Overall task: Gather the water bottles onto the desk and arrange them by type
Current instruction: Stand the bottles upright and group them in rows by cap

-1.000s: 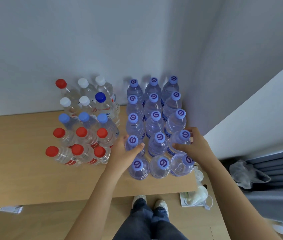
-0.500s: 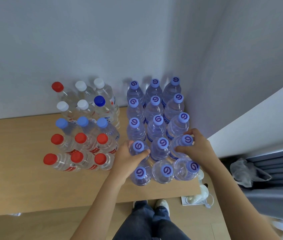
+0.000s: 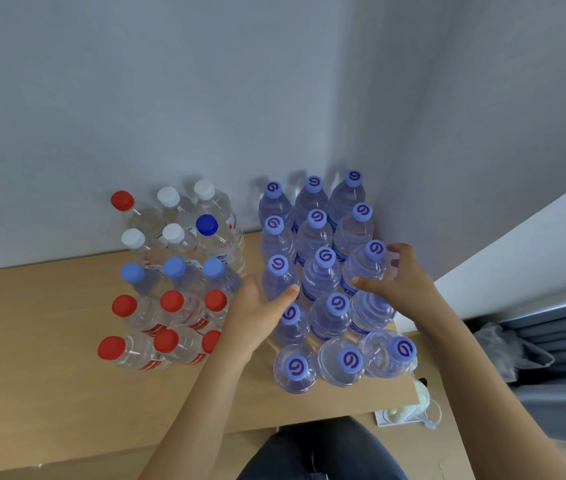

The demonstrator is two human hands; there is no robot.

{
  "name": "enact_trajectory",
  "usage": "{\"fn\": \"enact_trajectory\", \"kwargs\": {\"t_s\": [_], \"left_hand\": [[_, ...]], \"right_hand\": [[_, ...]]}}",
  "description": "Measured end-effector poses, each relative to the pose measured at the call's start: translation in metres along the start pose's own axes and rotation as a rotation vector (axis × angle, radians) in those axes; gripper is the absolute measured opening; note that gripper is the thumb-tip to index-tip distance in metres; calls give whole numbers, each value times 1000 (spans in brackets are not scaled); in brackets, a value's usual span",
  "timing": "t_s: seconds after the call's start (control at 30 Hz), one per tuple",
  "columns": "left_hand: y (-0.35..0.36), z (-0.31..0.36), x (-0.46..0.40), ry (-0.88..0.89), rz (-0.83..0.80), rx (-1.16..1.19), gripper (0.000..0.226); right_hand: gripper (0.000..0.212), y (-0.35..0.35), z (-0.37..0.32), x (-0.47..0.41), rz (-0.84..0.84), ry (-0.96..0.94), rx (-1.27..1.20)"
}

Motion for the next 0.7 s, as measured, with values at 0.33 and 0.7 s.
{"fn": "enact_trajectory", "kwargs": {"t_s": [0.33, 0.7], "left_hand": [[8, 2, -38, -82, 23, 75, 27], [15, 5, -38, -19, 47, 29, 25]], "right_hand": [[56, 4, -1, -45, -132, 60, 68], [48, 4, -4, -48, -138, 10, 176]]}}
Point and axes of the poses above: each hand's wrist, its own x-axis away from the middle knuckle, its own y-axis out of the palm, z = x × y, the point moved 1 cm from there along -x, towards the middle knuckle, and after that the axes turned 5 degrees about x, right-handed, at the moved point
